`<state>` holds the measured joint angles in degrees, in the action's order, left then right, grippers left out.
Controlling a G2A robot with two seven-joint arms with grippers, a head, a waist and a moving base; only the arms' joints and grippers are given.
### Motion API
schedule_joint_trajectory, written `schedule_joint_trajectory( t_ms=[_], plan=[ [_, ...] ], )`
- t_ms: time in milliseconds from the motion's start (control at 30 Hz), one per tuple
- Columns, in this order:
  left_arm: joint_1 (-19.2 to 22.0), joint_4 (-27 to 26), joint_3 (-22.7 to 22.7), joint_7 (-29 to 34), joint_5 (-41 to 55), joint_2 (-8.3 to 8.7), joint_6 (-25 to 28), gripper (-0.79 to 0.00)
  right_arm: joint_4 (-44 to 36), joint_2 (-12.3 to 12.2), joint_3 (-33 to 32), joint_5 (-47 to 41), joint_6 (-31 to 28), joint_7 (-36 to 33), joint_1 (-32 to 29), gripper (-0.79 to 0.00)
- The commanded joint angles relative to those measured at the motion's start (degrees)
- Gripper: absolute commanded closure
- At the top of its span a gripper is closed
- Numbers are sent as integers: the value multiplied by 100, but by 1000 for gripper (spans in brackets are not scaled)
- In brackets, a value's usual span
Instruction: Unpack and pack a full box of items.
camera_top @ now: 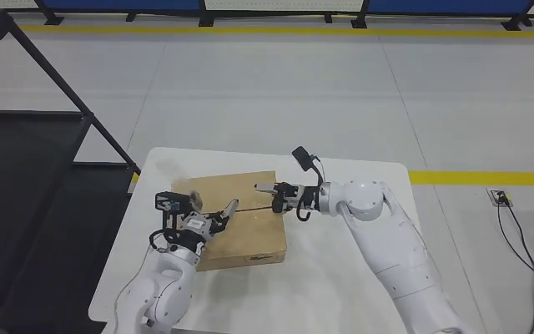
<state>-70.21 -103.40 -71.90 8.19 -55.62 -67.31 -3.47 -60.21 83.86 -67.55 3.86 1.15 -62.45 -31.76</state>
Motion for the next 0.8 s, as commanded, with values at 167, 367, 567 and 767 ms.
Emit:
schedule_joint_trajectory(
  t_ms=[167,367,567,767],
  plan=[
    [218,293,357,155,-572,-63,-112,-785,-263,-116,-179,-81,-88,-207,-214,-785],
    [372,519,516,324,-720,-115,-108,-785,-347,-175,-215,-125,-92,-199,-318,-785],
    [364,523,601,276,-867,-151,-50,-785,-393,-215,-193,-183,-87,-177,-347,-785],
    [67,202,547,-47,-1038,-153,-4,-785,-428,-244,-145,-238,-80,-138,-349,-785]
  ],
)
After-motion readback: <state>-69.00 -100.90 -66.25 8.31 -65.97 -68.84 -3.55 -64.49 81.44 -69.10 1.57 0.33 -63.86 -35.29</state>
